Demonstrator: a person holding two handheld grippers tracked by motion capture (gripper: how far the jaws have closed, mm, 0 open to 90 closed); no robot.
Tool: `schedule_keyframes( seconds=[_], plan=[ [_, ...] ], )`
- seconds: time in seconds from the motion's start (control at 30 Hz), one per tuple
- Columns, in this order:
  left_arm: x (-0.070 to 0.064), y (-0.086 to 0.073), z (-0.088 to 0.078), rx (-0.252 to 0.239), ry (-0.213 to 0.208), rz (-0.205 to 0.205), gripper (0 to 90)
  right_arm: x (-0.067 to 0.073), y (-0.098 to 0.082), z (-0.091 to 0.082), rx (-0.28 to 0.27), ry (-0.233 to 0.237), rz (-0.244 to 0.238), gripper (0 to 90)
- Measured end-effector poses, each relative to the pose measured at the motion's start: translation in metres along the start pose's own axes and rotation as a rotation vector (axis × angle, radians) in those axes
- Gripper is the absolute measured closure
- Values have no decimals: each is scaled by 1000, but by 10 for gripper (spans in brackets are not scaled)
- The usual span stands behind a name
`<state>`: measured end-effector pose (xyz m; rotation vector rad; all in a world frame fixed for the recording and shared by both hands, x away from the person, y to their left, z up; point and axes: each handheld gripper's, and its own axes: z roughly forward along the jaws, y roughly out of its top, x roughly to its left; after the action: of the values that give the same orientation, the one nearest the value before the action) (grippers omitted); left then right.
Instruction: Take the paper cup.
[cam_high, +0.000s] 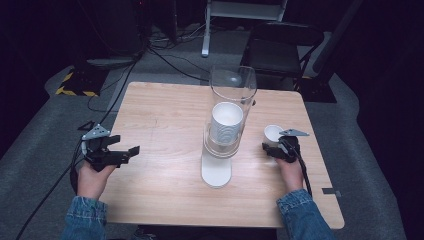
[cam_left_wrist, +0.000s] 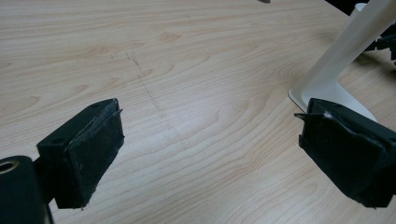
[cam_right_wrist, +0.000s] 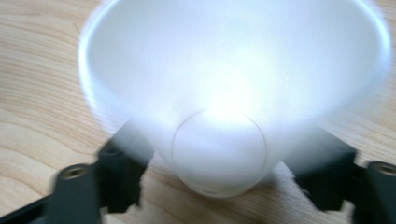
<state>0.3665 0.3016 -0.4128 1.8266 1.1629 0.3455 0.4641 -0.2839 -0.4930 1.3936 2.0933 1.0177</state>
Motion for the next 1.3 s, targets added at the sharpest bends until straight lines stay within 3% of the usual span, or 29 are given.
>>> schedule_keyframes(
  seconds=[0.2,0.47,0.53,0.67,0.93,1.13,1.3],
  plan=[
    [0,1,0,-4,-1,4,62,-3,2,-6,-20,-7,41,98],
    [-2,4,4,-3,-8,8,62,-1,6,-26,-52,-12,23,29],
    [-4,5,5,-4,-9,13,62,0,8,-36,-73,-21,16,28],
    [-7,6,5,-10,-18,21,62,8,14,-56,-114,-52,-51,26],
    [-18,10,5,-4,-33,54,62,23,23,-87,-181,69,-56,31],
    [-32,12,9,13,-63,92,62,39,25,-100,-167,220,-44,31],
    [-45,11,12,26,-96,113,61,56,21,-111,-181,297,-76,31]
  ],
)
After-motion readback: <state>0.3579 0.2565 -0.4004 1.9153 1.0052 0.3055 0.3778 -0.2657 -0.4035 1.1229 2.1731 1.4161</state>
